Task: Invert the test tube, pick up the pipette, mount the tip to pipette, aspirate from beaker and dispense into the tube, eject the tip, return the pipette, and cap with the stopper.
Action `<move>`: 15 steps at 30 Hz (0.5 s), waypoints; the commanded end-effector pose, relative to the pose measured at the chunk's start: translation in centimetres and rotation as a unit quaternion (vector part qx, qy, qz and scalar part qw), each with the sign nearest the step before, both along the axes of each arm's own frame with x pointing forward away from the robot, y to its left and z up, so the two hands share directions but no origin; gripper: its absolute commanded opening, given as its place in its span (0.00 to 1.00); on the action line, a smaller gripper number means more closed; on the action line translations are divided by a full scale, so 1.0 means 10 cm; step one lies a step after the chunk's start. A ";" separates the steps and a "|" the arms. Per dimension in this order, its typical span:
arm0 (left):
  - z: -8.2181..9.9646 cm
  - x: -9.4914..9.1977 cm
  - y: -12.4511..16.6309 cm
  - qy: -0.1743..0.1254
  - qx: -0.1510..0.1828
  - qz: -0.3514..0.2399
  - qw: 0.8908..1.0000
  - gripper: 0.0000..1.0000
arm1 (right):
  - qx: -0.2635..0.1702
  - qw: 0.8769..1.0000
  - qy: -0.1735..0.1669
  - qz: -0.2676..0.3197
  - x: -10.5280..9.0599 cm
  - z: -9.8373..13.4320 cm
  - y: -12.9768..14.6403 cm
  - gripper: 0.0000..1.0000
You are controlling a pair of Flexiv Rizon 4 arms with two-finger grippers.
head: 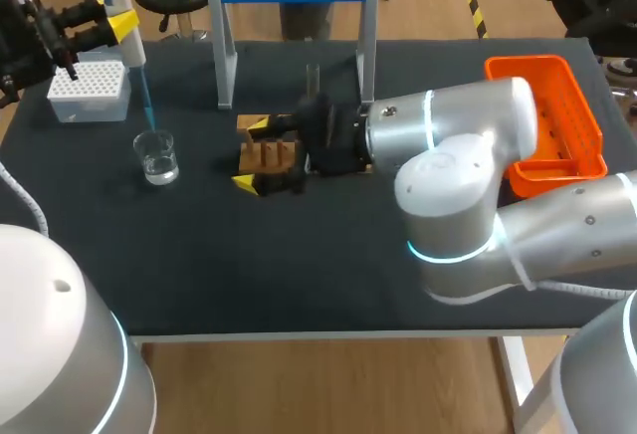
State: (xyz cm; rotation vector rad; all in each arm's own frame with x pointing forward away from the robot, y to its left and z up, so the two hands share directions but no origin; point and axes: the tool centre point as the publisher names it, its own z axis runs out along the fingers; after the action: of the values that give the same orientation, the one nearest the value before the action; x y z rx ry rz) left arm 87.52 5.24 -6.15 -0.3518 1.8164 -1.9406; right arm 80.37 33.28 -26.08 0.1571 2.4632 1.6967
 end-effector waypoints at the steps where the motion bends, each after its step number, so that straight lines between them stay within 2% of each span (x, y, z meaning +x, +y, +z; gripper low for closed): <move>1: 0.00 0.00 0.00 -0.001 -0.001 0.000 1.000 0.00 | -0.003 1.000 -0.008 -0.027 0.05 -0.14 0.25 1.00; 13: 0.00 0.00 0.00 -0.001 -0.001 0.000 1.000 0.00 | -0.032 0.998 -0.028 -0.043 0.20 -0.30 0.41 1.00; 15: 0.00 0.00 0.00 -0.001 -0.001 0.000 1.000 0.00 | -0.042 0.997 -0.042 -0.043 0.21 -0.31 0.44 1.00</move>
State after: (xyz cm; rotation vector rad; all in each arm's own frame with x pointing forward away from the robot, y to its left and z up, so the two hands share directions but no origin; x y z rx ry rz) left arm 87.52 5.24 -6.15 -0.3517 1.8164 -1.9406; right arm 82.33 36.02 -28.66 0.1607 2.4314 1.5687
